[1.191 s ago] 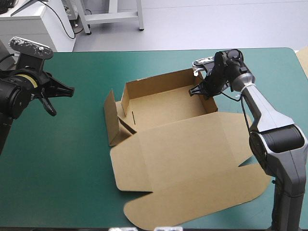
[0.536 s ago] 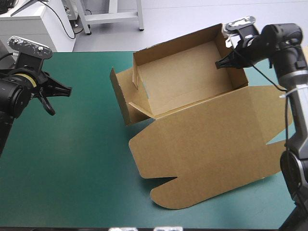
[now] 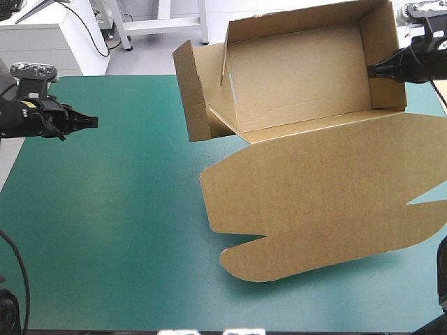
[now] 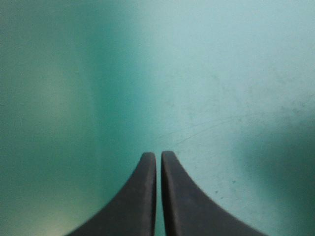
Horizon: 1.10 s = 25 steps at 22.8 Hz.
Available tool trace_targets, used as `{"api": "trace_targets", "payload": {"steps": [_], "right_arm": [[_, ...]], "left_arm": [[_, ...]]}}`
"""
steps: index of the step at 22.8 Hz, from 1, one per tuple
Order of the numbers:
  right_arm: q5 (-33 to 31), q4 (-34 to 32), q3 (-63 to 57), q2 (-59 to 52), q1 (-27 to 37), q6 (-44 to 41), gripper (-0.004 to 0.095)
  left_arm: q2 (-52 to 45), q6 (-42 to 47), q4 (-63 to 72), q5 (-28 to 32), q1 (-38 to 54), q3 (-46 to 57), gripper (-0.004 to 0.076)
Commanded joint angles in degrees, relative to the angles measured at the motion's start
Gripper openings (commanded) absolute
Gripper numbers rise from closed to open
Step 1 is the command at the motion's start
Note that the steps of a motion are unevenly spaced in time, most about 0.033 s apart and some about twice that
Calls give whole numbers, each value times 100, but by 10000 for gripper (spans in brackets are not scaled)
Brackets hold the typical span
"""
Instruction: Fold the box
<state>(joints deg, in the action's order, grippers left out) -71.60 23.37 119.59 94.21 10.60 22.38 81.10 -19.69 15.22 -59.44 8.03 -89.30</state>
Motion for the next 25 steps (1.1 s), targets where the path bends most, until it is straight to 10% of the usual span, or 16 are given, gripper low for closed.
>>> {"api": "trace_targets", "payload": {"steps": [1,8,25], "right_arm": [[25,418,174,-280,41,29,-21],[25,1373,174,-280,41,162,-21],[25,742,169,-219,-270,-79,-19]], "left_arm": [[113,-968,1942,51,740,-120,17],[1262,-2408,4713,-1455,1181,-120,16],[1335,-3071,7094,-1454,-196,-138,-8]]}}
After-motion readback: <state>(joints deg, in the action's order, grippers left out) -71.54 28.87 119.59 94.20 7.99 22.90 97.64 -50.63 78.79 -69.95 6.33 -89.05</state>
